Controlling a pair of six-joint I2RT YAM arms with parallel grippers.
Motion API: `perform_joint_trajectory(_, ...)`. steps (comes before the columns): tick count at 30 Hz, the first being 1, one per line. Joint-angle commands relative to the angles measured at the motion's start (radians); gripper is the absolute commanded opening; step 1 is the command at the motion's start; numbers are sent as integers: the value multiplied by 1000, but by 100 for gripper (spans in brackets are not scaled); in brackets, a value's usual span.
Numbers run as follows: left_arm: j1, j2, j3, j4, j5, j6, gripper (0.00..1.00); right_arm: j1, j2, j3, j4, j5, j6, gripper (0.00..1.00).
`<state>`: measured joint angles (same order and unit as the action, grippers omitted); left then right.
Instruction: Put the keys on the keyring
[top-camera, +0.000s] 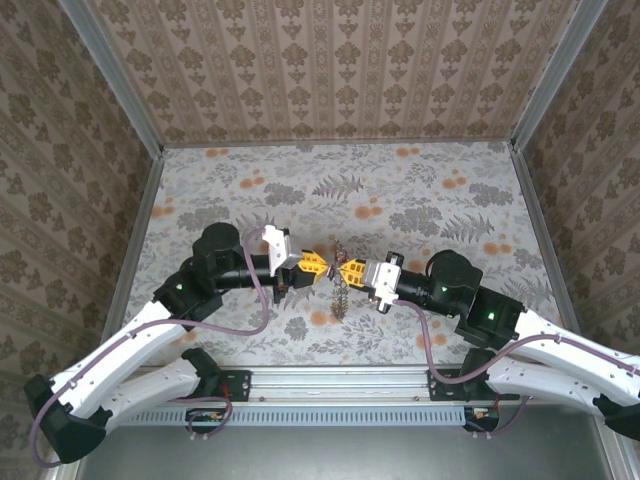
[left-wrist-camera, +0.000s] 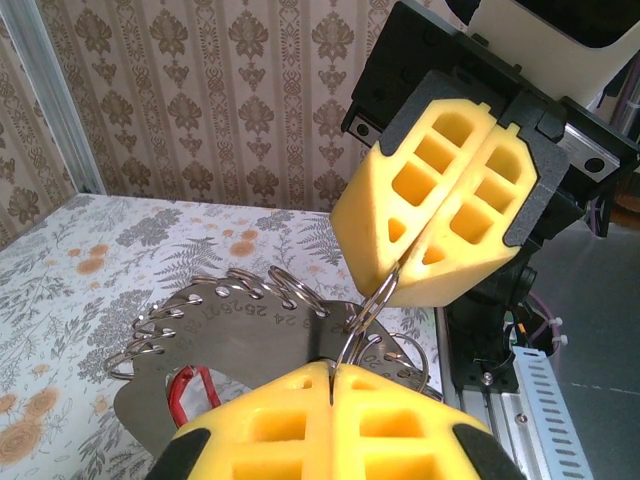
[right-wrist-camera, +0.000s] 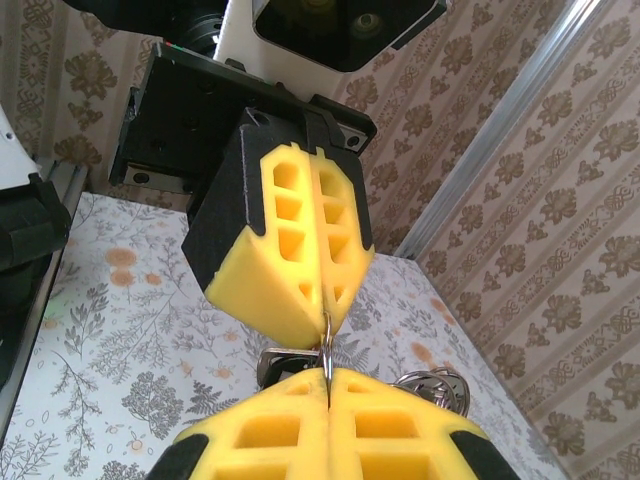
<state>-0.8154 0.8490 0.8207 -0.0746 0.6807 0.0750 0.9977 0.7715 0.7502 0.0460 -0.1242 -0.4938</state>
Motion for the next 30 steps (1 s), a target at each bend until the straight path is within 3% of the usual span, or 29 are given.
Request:
perform_joint_trajectory(1, 18, 10, 28, -4, -14, 13, 0, 7, -28, 5, 80, -43, 19, 0)
perform_joint_trajectory(30, 13, 76, 39, 9, 23, 20, 0, 7, -29, -5, 113, -60, 40, 0)
